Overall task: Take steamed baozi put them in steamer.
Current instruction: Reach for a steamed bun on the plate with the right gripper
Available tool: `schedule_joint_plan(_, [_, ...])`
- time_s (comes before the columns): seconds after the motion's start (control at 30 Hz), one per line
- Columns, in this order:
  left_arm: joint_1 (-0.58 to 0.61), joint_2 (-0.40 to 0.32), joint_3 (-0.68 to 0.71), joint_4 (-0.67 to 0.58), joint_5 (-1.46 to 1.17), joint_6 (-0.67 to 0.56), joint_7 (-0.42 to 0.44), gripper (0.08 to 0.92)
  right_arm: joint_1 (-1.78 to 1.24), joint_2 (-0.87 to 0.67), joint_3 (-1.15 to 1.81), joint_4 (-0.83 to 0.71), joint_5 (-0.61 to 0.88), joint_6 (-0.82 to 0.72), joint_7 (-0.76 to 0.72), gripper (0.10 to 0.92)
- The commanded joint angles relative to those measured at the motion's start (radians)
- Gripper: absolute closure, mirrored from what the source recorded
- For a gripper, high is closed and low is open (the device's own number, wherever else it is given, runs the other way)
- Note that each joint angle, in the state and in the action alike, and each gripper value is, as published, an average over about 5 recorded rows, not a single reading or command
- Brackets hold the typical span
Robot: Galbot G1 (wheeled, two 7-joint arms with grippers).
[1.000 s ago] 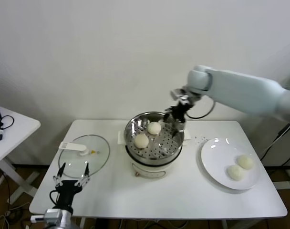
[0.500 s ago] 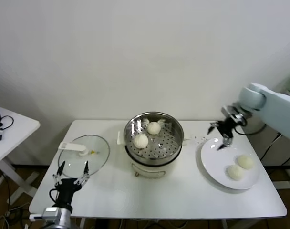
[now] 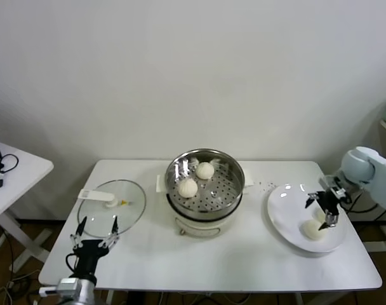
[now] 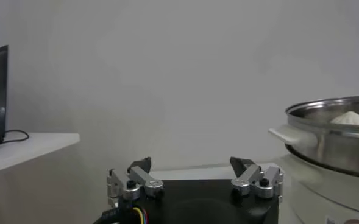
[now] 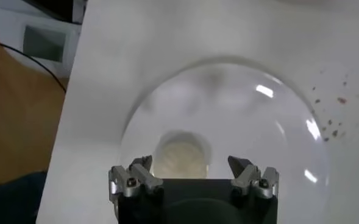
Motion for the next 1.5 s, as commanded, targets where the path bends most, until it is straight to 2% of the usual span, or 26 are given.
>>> schedule_joint_plan(0.03, [0.002, 0.001, -0.001, 0.002, -0.005, -0.001, 0.0, 0.177, -0.123, 0.006, 0.097, -0.043, -0.103, 0.002, 0.036, 0.203])
schedule_joint_plan(0.5, [0.002, 0.0, -0.005, 0.009, -0.005, -0.002, 0.0, 0.177, -0.125, 0.077, 0.076, -0.079, -0.127, -0.002, 0.066, 0.203])
schedule_joint_plan(1.2, [-0.004, 0.0, -0.003, 0.016, -0.005, 0.002, 0.0, 0.177, -0.122, 0.084, 0.057, -0.093, -0.142, -0.004, 0.059, 0.206])
schedule_joint_plan(1.5, [-0.004, -0.003, -0.001, 0.016, -0.005, 0.002, -0.001, 0.177, -0.113, 0.088, 0.058, -0.092, -0.142, -0.007, 0.056, 0.284])
